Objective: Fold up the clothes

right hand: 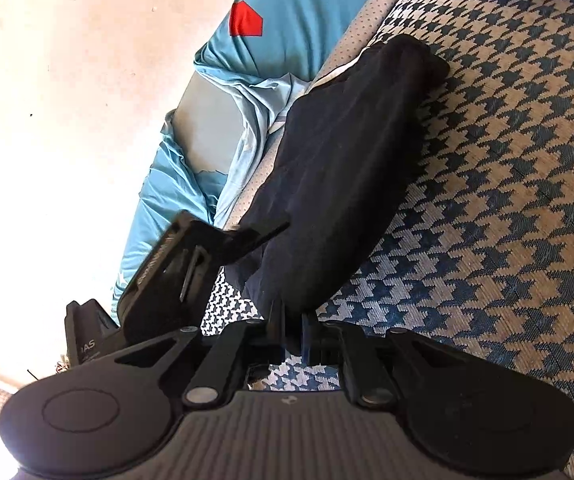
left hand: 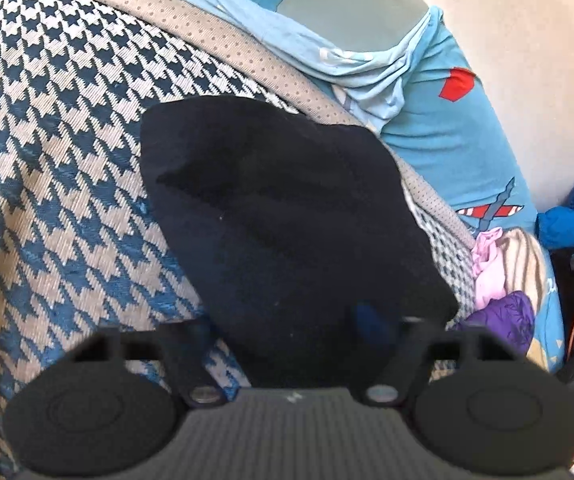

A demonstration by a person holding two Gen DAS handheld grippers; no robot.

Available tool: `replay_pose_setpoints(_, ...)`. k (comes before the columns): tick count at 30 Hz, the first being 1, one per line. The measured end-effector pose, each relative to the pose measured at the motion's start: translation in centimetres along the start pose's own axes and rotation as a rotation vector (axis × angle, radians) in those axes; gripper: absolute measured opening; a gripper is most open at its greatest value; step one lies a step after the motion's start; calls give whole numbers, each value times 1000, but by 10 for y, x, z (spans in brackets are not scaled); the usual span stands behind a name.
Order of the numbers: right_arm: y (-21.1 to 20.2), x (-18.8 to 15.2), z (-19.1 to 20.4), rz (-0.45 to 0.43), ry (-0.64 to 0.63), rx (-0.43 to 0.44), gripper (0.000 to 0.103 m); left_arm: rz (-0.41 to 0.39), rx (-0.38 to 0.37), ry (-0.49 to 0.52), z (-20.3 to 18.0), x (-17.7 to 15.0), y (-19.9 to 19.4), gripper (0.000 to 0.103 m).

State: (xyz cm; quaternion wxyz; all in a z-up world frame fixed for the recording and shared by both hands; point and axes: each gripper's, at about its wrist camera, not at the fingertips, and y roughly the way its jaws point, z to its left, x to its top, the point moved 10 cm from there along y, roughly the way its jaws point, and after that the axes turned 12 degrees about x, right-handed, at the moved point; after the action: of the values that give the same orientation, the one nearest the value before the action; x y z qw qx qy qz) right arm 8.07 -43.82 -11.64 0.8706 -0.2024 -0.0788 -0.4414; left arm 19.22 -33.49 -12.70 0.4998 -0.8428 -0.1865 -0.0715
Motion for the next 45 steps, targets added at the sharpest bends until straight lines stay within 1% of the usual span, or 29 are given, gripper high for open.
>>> replay_pose_setpoints(2, 2, -2, -1, 10, -8, -14, 9, -2, 2, -2, 3, 1, 0, 30)
replay_pose_setpoints(5, 4, -5, -6, 26, -9, -37, 9, -20, 5, 8, 7, 2, -4, 20)
replay_pose_setpoints(7, 6, -8, -7, 37, -17, -42, 9, -35, 18, 30, 9, 2, -8, 18)
replay_pose_setpoints(14, 15, -28, -2, 86, -56, -50, 9, -66, 70, 93, 29, -2, -27, 18)
replay_pose_setpoints(21, 24, -58, 9, 137, -106, -59, 8, -77, 112, 102, 67, -7, -53, 18)
replay_pose_setpoints(24, 25, -74, 12, 152, -126, -71, 6, -67, 107, 90, 79, -13, -60, 18)
replay_pose_setpoints(28, 22, -91, 13, 159, -112, -75, 4, -53, 91, 69, 89, -19, -68, 18)
replay_pose_setpoints(30, 17, -94, 10, 134, -73, -76, 4, -52, 81, 57, 92, -17, -71, 18)
replay_pose_setpoints(32, 11, -96, 6, 109, -42, -81, 6, -56, 70, 46, 93, -14, -73, 19)
replay_pose_setpoints(33, 7, -98, 5, 104, -41, -83, 6, -60, 70, 45, 93, -12, -74, 22)
replay_pose_setpoints(34, 4, -99, 4, 99, -47, -90, 7, -65, 73, 44, 93, -9, -74, 26)
replay_pose_setpoints(36, -1, -99, 1, 72, -51, -106, 11, -73, 74, 38, 93, -3, -71, 31)
replay_pose_setpoints(38, -4, -95, -5, 43, -19, -105, 18, -72, 70, 18, 95, 3, -66, 43)
replay_pose_setpoints(42, -2, -85, -17, -3, 70, -84, 22, -66, 68, -2, 97, 16, -54, 48)
replay_pose_setpoints(45, 3, -80, -22, -27, 119, -60, 22, -60, 51, -3, 95, 24, -45, 53)
